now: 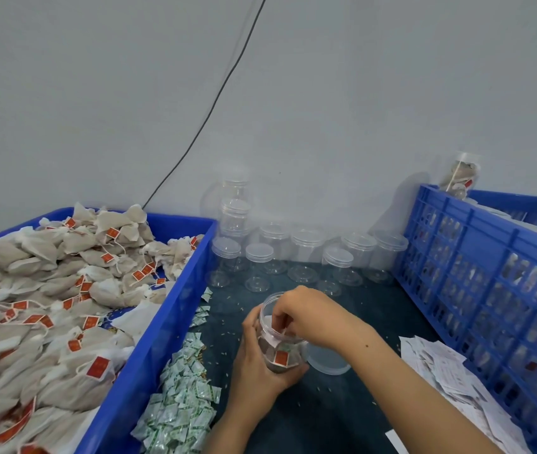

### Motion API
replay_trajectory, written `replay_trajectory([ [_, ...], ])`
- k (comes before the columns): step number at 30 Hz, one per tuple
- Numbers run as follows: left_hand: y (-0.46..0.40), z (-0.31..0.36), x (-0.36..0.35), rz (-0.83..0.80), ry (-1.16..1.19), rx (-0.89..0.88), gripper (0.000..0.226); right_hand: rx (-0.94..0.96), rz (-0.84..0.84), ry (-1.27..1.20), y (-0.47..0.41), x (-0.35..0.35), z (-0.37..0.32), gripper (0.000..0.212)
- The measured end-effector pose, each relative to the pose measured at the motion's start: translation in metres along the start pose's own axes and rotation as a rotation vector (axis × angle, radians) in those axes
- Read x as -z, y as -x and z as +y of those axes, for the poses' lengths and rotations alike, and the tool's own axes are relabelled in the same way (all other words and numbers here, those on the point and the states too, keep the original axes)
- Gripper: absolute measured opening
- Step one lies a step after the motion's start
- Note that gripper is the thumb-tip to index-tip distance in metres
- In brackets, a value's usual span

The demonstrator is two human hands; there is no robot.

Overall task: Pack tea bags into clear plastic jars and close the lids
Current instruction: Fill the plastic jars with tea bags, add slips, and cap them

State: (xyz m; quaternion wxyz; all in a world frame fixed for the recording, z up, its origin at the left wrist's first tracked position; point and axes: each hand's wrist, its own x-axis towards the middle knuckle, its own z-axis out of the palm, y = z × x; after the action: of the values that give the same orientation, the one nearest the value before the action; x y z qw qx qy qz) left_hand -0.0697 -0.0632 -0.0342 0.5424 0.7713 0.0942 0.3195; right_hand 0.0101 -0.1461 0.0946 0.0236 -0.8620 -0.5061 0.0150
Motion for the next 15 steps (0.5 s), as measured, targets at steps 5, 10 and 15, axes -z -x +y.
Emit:
replay_trajectory([
  [5, 0.000, 0.001, 0.000, 0.001, -0.022, -0.016, 0.105, 0.074, -0.088, -0.133, 0.010, 0.008, 0.008, 0.021],
  [10, 0.000, 0.000, 0.000, 0.019, -0.021, -0.032, 0.104, -0.050, 0.515, -0.661, 0.029, -0.001, 0.050, 0.021],
  [15, 0.000, -0.005, -0.001, 0.020, -0.025, -0.023, 0.107, -0.416, 0.293, -0.610, 0.038, -0.065, 0.087, 0.076],
])
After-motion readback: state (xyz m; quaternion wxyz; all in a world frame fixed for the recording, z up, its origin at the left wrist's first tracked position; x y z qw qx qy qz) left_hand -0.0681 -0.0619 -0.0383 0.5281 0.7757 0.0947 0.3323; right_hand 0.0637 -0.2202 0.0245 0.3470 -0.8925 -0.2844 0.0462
